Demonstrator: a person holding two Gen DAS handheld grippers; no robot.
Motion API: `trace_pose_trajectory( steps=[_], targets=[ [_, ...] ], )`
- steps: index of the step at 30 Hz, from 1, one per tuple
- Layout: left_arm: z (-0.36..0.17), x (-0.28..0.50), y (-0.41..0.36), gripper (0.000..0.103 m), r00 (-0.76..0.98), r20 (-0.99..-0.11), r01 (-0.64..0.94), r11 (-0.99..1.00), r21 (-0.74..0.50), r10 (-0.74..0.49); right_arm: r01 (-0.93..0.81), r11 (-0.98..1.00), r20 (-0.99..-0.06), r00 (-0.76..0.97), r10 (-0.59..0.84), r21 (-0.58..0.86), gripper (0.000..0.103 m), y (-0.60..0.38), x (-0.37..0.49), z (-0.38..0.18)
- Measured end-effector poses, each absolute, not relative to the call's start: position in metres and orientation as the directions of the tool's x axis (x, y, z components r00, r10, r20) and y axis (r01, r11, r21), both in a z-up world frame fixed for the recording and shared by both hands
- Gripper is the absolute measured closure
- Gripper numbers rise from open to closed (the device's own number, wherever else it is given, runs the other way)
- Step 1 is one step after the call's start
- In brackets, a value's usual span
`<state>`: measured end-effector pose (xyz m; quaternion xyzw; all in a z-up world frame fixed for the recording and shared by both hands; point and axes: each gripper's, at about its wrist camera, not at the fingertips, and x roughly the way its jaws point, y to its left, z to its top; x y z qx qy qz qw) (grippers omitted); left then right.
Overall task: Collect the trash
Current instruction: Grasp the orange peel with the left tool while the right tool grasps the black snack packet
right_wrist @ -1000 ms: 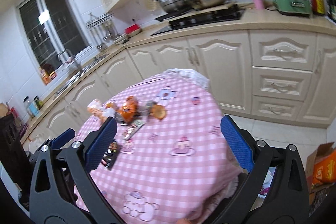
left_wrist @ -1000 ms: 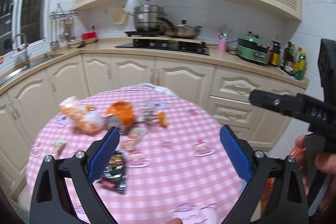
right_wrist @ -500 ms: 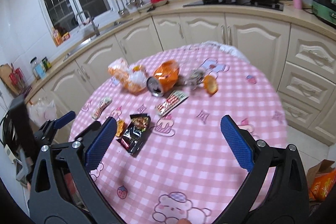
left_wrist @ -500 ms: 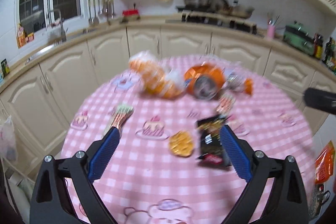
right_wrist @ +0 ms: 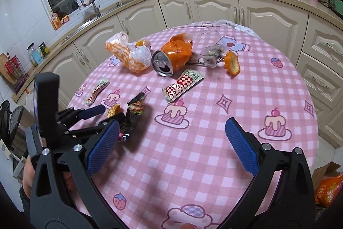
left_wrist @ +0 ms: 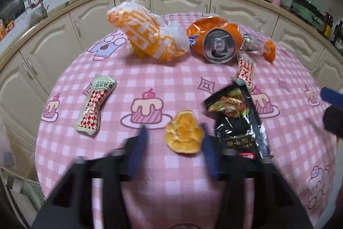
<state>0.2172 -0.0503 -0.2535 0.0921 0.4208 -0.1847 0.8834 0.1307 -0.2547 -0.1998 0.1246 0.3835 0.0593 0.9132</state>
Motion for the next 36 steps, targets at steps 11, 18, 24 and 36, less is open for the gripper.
trace_pose_trajectory(
  steps=[11, 18, 24, 36],
  targets=[
    [-0.252, 0.205, -0.021, 0.077, 0.603, -0.752, 0.375, 0.927, -0.025, -0.264, -0.083, 0.963, -0.738, 0.627, 0.249, 0.255, 0.006, -0.206, 0.170, -0.227],
    [-0.249, 0.199, -0.014, 0.077, 0.616, -0.747, 0.355, 0.935, -0.020, -0.249, -0.151, 0.980, -0.774, 0.602, 0.197, 0.133, 0.050, -0.170, 0.187, -0.243],
    [-0.248, 0.195, -0.012, 0.077, 0.616, -0.749, 0.345, 0.938, -0.019, -0.242, -0.173, 0.966, -0.757, 0.601, 0.257, 0.191, 0.078, -0.190, 0.173, -0.236],
    [-0.219, 0.170, -0.045, 0.077, 0.640, -0.709, 0.404, 0.915, -0.018, -0.296, -0.109, 0.946, -0.650, 0.702, 0.290, 0.304, 0.079, -0.266, 0.126, -0.200]
  ],
)
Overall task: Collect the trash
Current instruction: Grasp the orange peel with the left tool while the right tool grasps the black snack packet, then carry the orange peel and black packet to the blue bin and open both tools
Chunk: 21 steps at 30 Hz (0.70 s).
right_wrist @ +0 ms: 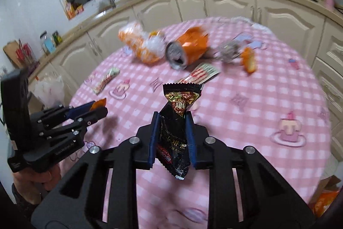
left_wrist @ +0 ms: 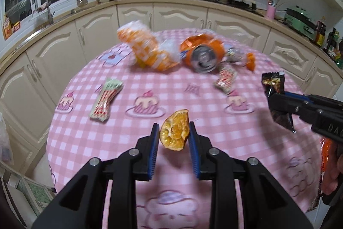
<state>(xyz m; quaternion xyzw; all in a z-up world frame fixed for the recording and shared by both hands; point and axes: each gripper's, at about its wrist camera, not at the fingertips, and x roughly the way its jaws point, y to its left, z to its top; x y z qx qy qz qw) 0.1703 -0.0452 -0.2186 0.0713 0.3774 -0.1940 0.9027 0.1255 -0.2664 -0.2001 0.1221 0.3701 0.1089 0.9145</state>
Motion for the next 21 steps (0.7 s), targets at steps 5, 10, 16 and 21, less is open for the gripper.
trace_pose_trajectory(
  steps=[5, 10, 16, 21],
  targets=[
    [-0.195, 0.155, -0.074, 0.077, 0.640, -0.670, 0.472, 0.880, -0.043, -0.376, -0.066, 0.935, -0.579, 0.769, 0.271, 0.349, 0.079, -0.318, 0.097, -0.174],
    [-0.176, 0.139, -0.121, 0.077, 0.617, -0.633, 0.558, 0.827, -0.067, -0.468, 0.001, 0.930, -0.535, 0.818, 0.210, 0.367, 0.079, -0.375, 0.064, -0.157],
    [-0.165, 0.119, -0.197, 0.077, 0.542, -0.607, 0.673, 0.733, -0.101, -0.581, 0.138, 0.918, -0.515, 0.853, 0.081, 0.373, 0.079, -0.455, 0.014, -0.153],
    [-0.172, 0.095, -0.282, 0.077, 0.409, -0.604, 0.778, 0.607, -0.160, -0.684, 0.310, 0.870, -0.560, 0.827, -0.048, 0.383, 0.079, -0.531, -0.030, -0.178]
  ],
)
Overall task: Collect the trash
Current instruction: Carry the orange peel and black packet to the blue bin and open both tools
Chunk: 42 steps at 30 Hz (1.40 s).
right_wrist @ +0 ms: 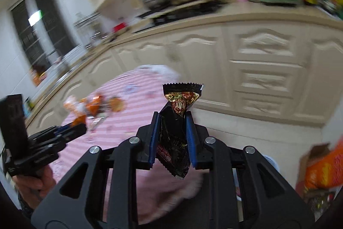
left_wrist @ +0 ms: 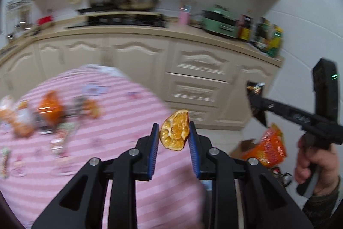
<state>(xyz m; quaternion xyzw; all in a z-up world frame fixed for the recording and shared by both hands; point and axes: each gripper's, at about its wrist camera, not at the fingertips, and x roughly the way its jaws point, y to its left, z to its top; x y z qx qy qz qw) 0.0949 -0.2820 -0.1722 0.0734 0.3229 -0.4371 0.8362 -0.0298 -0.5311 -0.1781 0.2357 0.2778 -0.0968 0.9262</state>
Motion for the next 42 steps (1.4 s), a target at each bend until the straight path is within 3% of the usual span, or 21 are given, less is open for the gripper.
trace_pose_trajectory(
  steps=[4, 9, 17, 18, 19, 20, 21, 22, 24, 30, 42],
  targets=[
    [-0.205, 0.072, -0.364, 0.077, 0.274, -0.651, 0.837, 0.509, -0.200, -0.707, 0.444, 0.801, -0.643, 0.759, -0.098, 0.402, 0.079, -0.588, -0.053, -0.224],
    [-0.270, 0.058, -0.449, 0.077, 0.127, -0.748, 0.852, 0.458, -0.254, -0.652, 0.550, 0.716, -0.746, 0.663, -0.062, 0.429, 0.079, -0.637, -0.061, -0.300],
    [-0.371, 0.056, -0.533, 0.077, -0.008, -0.851, 0.830, 0.471, -0.298, -0.525, 0.619, 0.614, -0.801, 0.598, 0.035, 0.489, 0.078, -0.679, -0.059, -0.382],
    [-0.379, 0.059, -0.540, 0.076, -0.012, -0.858, 0.828, 0.476, -0.296, -0.514, 0.628, 0.601, -0.804, 0.594, 0.041, 0.494, 0.071, -0.681, -0.057, -0.387],
    [-0.385, 0.062, -0.545, 0.074, -0.011, -0.863, 0.828, 0.480, -0.291, -0.505, 0.644, 0.578, -0.808, 0.588, 0.045, 0.501, 0.048, -0.686, -0.057, -0.395],
    [-0.390, 0.064, -0.551, 0.066, -0.009, -0.873, 0.829, 0.485, -0.280, -0.488, 0.658, 0.558, -0.808, 0.588, 0.039, 0.506, 0.037, -0.692, -0.058, -0.400],
    [-0.393, 0.067, -0.554, 0.044, -0.006, -0.881, 0.827, 0.494, -0.270, -0.473, 0.665, 0.547, -0.807, 0.589, 0.034, 0.508, 0.031, -0.696, -0.062, -0.403],
    [-0.396, 0.069, -0.555, 0.027, 0.014, -0.887, 0.819, 0.514, -0.255, -0.461, 0.672, 0.530, -0.805, 0.593, 0.033, 0.517, 0.028, -0.699, -0.064, -0.405],
    [-0.393, 0.074, -0.554, 0.018, 0.057, -0.878, 0.808, 0.539, -0.239, -0.475, 0.688, 0.511, -0.807, 0.590, 0.020, 0.516, 0.020, -0.703, -0.068, -0.407],
    [-0.383, 0.077, -0.543, 0.015, 0.100, -0.876, 0.798, 0.563, -0.212, -0.472, 0.713, 0.502, -0.814, 0.580, -0.030, 0.490, 0.007, -0.706, -0.079, -0.399],
    [-0.314, 0.062, -0.504, 0.014, 0.201, -0.807, 0.808, 0.560, -0.184, -0.556, 0.670, 0.546, -0.757, 0.646, -0.097, 0.502, 0.006, -0.683, -0.078, -0.335]
  ],
)
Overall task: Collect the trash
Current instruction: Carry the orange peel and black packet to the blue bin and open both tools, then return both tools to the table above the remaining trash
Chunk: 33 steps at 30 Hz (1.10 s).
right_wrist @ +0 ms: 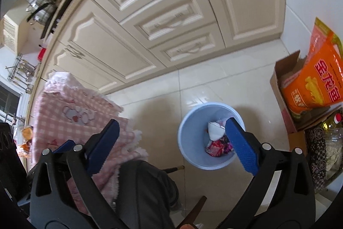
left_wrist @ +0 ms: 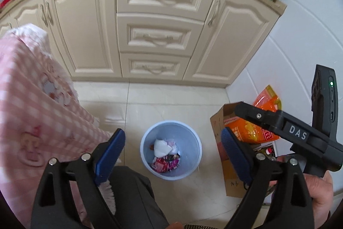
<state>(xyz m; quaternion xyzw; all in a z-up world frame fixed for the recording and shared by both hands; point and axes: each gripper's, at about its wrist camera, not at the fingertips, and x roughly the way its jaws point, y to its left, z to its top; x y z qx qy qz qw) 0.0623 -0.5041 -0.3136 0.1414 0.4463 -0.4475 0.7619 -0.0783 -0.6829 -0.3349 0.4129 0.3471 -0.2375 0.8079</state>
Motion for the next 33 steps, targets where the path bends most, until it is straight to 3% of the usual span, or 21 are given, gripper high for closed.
trace_pose_trajectory(
  steps=[18, 33],
  targets=[
    [-0.180, 0.080, -0.353, 0.012, 0.425, -0.613, 0.754, 0.635, -0.168, -0.666, 0.410, 0.776, -0.585, 0.809, -0.066, 0.479, 0.006, -0.561, -0.008, -0.186],
    [-0.123, 0.122, -0.185, 0.006, 0.691, -0.480, 0.558, 0.821, -0.123, -0.541, 0.150, 0.899, -0.508, 0.857, 0.089, 0.411, 0.006, -0.426, 0.066, -0.126]
  ],
)
